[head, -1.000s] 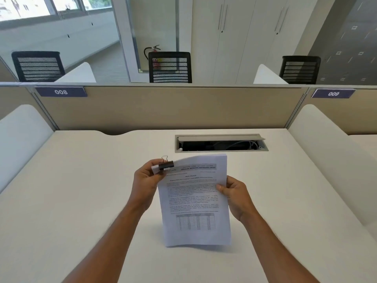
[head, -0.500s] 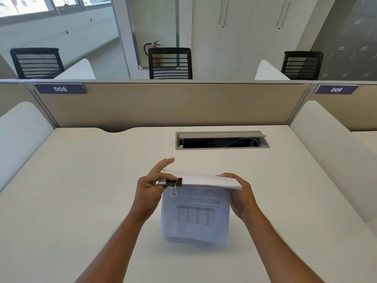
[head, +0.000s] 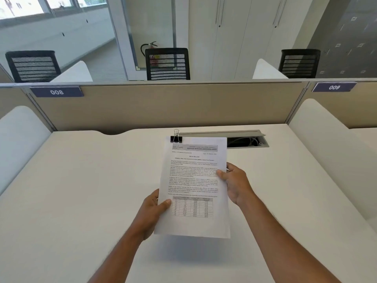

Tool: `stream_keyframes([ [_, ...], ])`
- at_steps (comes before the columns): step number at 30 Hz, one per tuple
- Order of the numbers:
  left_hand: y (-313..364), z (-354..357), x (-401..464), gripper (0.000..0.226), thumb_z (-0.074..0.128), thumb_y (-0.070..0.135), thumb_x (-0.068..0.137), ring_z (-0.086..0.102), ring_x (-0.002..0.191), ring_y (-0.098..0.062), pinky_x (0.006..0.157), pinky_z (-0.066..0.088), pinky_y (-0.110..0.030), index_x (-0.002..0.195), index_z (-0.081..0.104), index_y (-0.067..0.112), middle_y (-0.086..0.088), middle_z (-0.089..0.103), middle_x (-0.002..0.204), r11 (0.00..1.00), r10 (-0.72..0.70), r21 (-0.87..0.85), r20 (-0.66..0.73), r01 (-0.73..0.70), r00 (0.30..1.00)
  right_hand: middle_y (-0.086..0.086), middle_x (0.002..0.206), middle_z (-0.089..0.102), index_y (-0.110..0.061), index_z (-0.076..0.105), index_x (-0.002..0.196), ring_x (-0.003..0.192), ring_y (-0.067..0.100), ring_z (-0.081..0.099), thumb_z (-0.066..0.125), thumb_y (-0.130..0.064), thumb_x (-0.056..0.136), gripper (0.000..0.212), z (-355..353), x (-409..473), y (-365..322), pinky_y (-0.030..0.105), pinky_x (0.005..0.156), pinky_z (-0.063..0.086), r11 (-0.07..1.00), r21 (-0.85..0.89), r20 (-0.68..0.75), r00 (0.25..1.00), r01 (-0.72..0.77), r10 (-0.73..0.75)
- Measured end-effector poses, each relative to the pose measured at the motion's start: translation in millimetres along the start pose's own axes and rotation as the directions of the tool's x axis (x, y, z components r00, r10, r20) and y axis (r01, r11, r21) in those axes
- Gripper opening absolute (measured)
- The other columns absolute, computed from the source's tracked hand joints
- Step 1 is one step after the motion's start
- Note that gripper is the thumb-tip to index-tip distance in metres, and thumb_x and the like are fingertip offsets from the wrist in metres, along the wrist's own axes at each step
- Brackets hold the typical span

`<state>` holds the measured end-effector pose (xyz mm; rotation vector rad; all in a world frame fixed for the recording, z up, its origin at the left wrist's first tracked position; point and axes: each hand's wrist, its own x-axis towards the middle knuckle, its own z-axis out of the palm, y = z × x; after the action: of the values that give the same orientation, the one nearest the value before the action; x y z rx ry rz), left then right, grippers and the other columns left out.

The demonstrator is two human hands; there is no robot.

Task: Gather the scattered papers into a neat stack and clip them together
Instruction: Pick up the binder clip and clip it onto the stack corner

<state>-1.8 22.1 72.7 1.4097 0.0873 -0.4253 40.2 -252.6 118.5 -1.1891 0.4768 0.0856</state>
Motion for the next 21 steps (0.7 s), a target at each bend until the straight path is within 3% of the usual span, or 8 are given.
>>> stream_keyframes([
  [7,-1,-15,19,0.034,0.057,0.0,0.099,0.073,0.106,-0.033,0.092,0.058,-0.053,0.128,0.065,0.015,-0.008,0.076,0.119,1.0,-0.008,-0.025,-0.199,0.003,0.98,0.007,0.121,0.074,-0.014,0.063,0.126,0.108,0.029,0.072,0.058,0.0,0.097,0.033,9,-11,41,0.046,0.092,0.058,0.97,-0.238,0.184,0.979,-0.046,0.092],
  [10,-6,-29,31,0.035,0.057,0.003,0.099,0.074,0.106,-0.03,0.093,0.058,-0.053,0.129,0.063,0.019,-0.006,0.075,0.122,1.0,-0.012,0.007,-0.264,0.015,0.964,0.0,0.123,0.072,-0.024,0.06,0.127,0.105,0.024,0.071,0.052,-0.003,0.099,0.036,11,-23,66,0.041,0.076,0.063,0.93,-0.356,0.205,0.964,-0.088,0.17],
  [13,-9,-38,40,0.04,0.057,0.002,0.099,0.073,0.108,-0.028,0.094,0.058,-0.049,0.135,0.057,0.022,-0.004,0.073,0.125,0.999,0.0,0.037,-0.294,0.011,0.956,-0.005,0.12,0.07,-0.029,0.059,0.123,0.091,0.015,0.071,0.048,-0.003,0.1,0.037,20,-25,75,0.033,0.066,0.062,0.904,-0.42,0.162,0.973,-0.085,0.166],
  [18,-6,-48,52,0.04,0.053,0.003,0.1,0.072,0.105,-0.019,0.089,0.059,-0.037,0.134,0.058,0.025,0.003,0.074,0.12,0.987,0.024,0.156,-0.331,0.03,0.943,-0.003,0.121,0.07,-0.024,0.061,0.121,0.095,0.016,0.067,0.042,0.002,0.099,0.038,44,0,85,0.026,0.063,0.058,0.921,-0.369,0.079,0.983,-0.125,0.164],
  [21,-5,-58,59,0.037,0.049,0.004,0.101,0.069,0.106,-0.017,0.088,0.061,-0.04,0.129,0.06,0.024,0.003,0.072,0.121,0.97,0.018,0.233,-0.351,0.068,0.936,-0.001,0.122,0.069,-0.02,0.06,0.126,0.096,0.018,0.068,0.042,0.002,0.099,0.039,59,23,89,0.027,0.066,0.059,0.931,-0.333,0.058,0.982,-0.148,0.177],
])
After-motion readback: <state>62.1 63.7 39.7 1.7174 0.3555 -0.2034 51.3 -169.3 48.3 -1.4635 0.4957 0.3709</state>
